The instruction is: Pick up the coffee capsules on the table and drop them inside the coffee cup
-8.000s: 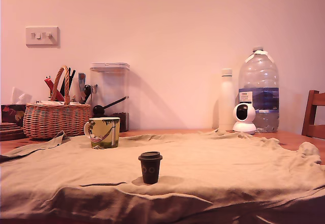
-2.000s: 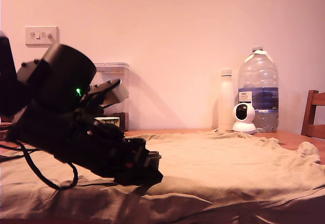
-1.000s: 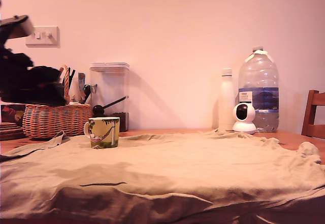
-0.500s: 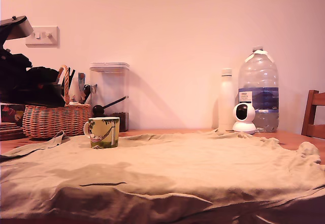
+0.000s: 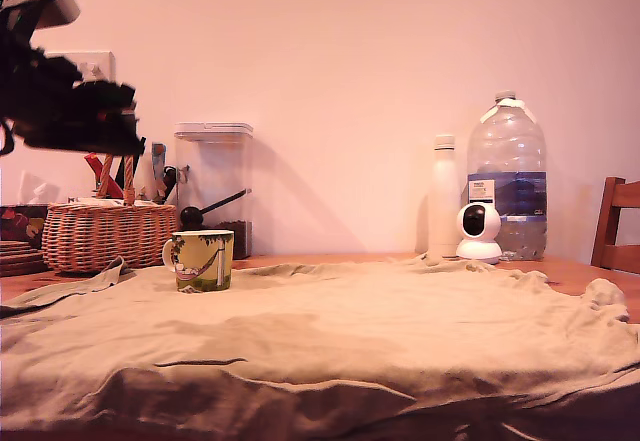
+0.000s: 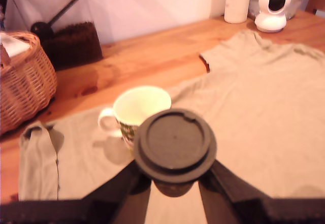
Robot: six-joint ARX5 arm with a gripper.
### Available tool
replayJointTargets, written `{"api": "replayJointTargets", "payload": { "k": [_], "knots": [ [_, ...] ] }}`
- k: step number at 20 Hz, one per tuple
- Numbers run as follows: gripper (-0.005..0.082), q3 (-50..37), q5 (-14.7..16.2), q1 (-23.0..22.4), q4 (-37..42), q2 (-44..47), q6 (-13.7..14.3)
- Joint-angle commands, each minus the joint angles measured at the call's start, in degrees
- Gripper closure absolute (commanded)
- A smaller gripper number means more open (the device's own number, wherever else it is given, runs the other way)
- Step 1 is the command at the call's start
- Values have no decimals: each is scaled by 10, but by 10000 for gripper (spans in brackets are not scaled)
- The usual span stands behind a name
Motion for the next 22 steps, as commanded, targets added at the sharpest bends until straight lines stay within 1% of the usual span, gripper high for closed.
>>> {"api": "replayJointTargets", "payload": {
  "k": [1, 7, 11, 17, 22],
  "knots": [
    [644, 20, 0, 0, -6, -5, -2],
    [644, 74, 1, 1, -40, 3, -1],
    [644, 119, 1, 1, -69, 33, -1],
    [644, 212, 3, 1, -127, 113, -1],
    [644, 303, 3, 1, -191, 188, -2]
  ]
}}
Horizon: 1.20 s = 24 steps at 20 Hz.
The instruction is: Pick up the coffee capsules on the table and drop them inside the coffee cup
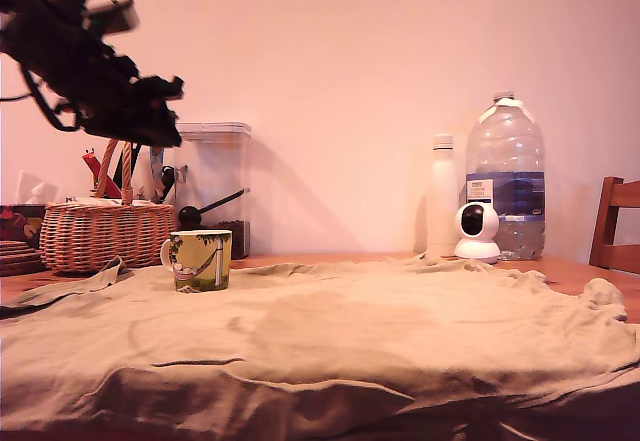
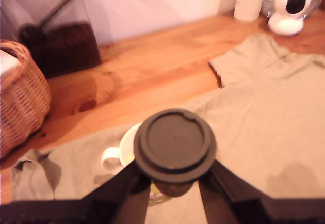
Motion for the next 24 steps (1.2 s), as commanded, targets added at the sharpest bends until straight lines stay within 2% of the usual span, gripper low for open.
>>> {"api": "replayJointTargets", "payload": {
  "k": [1, 11, 20, 24],
  "knots": [
    [644, 31, 1, 1, -15, 29, -2],
    [643, 205, 14, 14, -135, 159, -3],
    [643, 282, 31, 17, -204, 239, -4],
    [642, 294, 30, 17, -210, 266, -3]
  ]
}}
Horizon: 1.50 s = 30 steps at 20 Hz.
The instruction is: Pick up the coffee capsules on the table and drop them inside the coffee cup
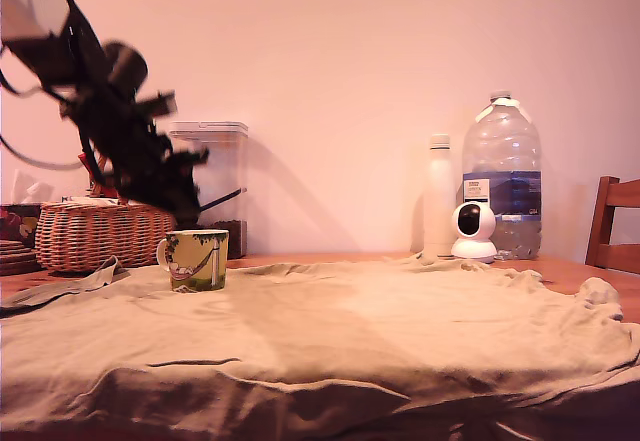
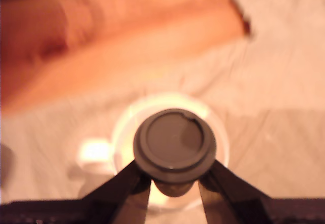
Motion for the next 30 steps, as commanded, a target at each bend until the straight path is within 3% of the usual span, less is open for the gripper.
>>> {"api": "replayJointTargets", "payload": {
  "k": [1, 14, 15, 17, 18, 19, 23, 26, 28, 30],
  "knots": [
    [642, 4, 0, 1, 3, 14, -1],
    [611, 4, 0, -1, 20, 14, 0],
    [522, 4, 1, -1, 21, 14, 1],
    [193, 4, 0, -1, 21, 14, 5],
    [96, 4, 0, -1, 19, 14, 5],
    [82, 4, 0, -1, 19, 14, 5],
    [86, 4, 1, -1, 21, 11, 5],
    [198, 4, 3, -1, 20, 0, 5],
    [372, 4, 3, -1, 14, -12, 5],
    [652, 4, 11, -1, 7, -26, 5]
  ]
}}
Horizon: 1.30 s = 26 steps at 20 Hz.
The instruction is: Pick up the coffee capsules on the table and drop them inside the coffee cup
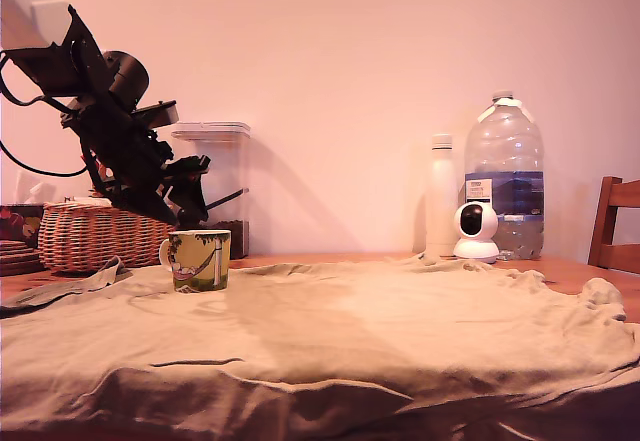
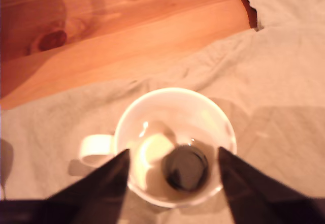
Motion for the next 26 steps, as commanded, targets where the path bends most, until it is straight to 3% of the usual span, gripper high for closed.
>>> {"api": "replayJointTargets", "payload": {
  "k": [1, 2, 13, 26],
  "knots": [
    [782, 4, 18, -1, -5, -34, 3],
    [783, 4, 29, -1, -13, -42, 3],
    [789, 4, 28, -7, -82, -138, 14],
    [789, -7, 6, -26, -102, -216, 17]
  ]
}}
